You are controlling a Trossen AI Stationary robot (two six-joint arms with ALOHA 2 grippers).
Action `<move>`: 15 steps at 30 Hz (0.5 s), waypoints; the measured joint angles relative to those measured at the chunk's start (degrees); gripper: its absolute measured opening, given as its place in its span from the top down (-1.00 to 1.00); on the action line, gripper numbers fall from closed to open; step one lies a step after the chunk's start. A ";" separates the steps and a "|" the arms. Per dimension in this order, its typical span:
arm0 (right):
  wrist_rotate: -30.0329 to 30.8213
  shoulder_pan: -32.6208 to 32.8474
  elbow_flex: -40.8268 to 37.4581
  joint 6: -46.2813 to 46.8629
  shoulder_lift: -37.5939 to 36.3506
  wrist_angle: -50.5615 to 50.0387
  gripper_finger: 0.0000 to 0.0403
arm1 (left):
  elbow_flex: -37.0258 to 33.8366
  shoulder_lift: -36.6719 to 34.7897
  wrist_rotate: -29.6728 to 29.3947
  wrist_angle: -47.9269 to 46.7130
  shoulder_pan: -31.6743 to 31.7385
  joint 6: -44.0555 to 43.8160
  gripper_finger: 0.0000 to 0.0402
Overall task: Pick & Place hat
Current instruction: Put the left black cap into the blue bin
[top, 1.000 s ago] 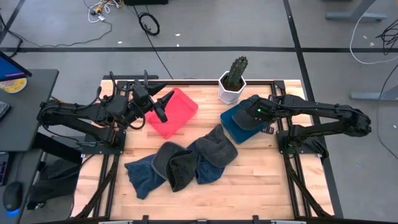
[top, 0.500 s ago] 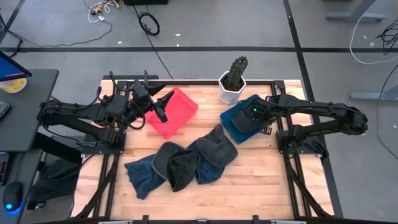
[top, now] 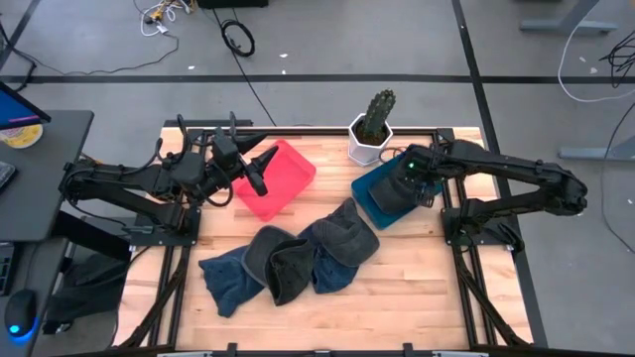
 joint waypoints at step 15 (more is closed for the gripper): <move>-16.75 2.63 5.02 9.24 -1.78 15.28 -0.31 | -0.05 2.56 16.91 -25.75 -1.33 -25.22 -0.05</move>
